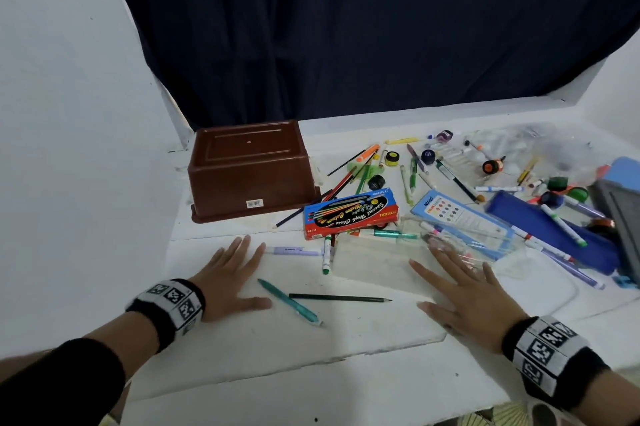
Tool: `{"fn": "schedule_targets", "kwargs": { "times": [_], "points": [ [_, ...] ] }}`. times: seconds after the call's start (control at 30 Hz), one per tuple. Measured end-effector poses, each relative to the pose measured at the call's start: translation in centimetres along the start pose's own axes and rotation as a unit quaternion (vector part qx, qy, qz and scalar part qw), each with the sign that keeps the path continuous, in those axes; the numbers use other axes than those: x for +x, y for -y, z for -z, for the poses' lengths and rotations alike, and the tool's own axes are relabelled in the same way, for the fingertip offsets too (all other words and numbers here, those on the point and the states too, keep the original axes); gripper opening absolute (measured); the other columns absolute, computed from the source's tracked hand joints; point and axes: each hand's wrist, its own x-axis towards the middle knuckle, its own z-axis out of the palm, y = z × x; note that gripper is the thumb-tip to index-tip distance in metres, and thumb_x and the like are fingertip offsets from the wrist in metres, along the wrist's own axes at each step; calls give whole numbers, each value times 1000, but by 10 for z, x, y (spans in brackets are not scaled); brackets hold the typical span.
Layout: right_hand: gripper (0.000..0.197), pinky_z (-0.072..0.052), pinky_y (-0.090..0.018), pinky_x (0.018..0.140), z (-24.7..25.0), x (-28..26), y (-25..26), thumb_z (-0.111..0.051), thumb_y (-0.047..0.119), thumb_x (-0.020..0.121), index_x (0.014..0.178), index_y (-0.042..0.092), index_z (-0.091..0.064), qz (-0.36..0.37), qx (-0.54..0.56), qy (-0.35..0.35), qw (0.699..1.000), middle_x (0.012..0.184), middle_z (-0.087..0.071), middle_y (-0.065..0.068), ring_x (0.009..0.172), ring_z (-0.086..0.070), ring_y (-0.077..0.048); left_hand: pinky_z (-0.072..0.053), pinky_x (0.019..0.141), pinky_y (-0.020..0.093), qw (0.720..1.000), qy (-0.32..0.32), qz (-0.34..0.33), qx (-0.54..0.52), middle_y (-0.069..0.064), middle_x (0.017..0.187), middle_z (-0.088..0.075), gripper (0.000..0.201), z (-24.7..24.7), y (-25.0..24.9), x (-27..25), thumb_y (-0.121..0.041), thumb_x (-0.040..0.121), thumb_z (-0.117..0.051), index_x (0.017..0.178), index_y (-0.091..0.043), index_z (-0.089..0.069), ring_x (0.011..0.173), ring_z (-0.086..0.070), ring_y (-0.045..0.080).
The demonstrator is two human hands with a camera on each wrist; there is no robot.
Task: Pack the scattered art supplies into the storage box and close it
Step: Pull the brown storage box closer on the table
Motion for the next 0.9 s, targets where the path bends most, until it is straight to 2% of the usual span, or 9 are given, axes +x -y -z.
{"fn": "schedule_targets", "kwargs": {
  "times": [0.1, 0.23, 0.3, 0.43, 0.53, 0.6, 0.7, 0.83, 0.9],
  "points": [
    [67, 5, -63, 115, 0, 4, -5, 18, 82, 71, 133, 62, 32, -17, -3, -13, 1000, 157, 31, 13, 147, 25, -16, 7, 122, 40, 1000, -21, -4, -1, 14, 162, 25, 103, 2, -19, 12, -87, 75, 1, 153, -24, 27, 149, 27, 25],
    [74, 5, -63, 115, -1, 11, -9, 28, 79, 67, 138, 58, 30, -44, -9, -28, 999, 159, 26, 11, 149, 17, -19, 3, 123, 44, 999, -26, 21, -39, 24, 161, 19, 108, 8, -47, 28, -88, 67, 8, 154, -25, 24, 151, 21, 33],
    [76, 2, -63, 116, -3, 12, -9, 28, 75, 70, 142, 53, 27, -64, -21, -36, 997, 162, 21, 6, 151, 12, -21, 3, 123, 47, 998, -30, 36, -35, 27, 160, 20, 115, 9, -57, 35, -91, 62, 12, 154, -24, 25, 150, 21, 36],
    [71, -3, -62, 116, -3, 18, -16, 14, 60, 83, 151, 41, 14, -101, -31, -50, 993, 164, 10, 0, 152, 5, -22, 2, 124, 48, 998, -41, 47, -27, 27, 160, 20, 109, 11, -73, 47, -87, 67, 10, 154, -23, 23, 150, 19, 37],
    [60, -7, -63, 117, 1, 24, -25, -14, 47, 100, 154, 34, 10, -112, -28, -40, 993, 164, 10, -3, 151, 8, -22, 3, 123, 47, 998, -55, 1, -14, 23, 162, 19, 99, 16, -87, 56, -83, 79, 0, 155, -24, 19, 151, 18, 34],
    [65, -8, -63, 117, 4, 28, -31, -27, 40, 101, 155, 32, 8, -109, -14, -37, 993, 164, 12, -3, 151, 9, -22, 4, 123, 46, 997, -62, -45, 6, 18, 163, 19, 101, 20, -102, 64, -86, 76, 3, 156, -25, 18, 152, 17, 33],
    [69, -9, -61, 117, 7, 32, -41, -35, 36, 98, 155, 32, 5, -99, 11, -47, 994, 164, 12, -2, 151, 10, -22, 5, 124, 44, 994, -71, -80, 8, 15, 164, 18, 111, 27, -128, 77, -88, 68, 11, 156, -20, 19, 152, 17, 28],
    [74, -11, -60, 117, 9, 33, -56, -41, 29, 95, 155, 32, 2, -90, 27, -55, 994, 164, 11, 0, 151, 9, -21, 4, 125, 43, 994, -60, -88, -16, 14, 163, 21, 103, 35, -152, 93, -83, 81, -6, 155, -17, 21, 152, 18, 26],
    [75, -12, -58, 118, 9, 32, -67, -42, 26, 94, 155, 32, 1, -89, 24, -56, 994, 164, 11, 0, 151, 8, -21, 0, 126, 43, 994, -58, -89, -21, 14, 163, 21, 102, 36, -164, 97, -83, 83, -9, 154, -18, 23, 152, 17, 24]
  ]
}}
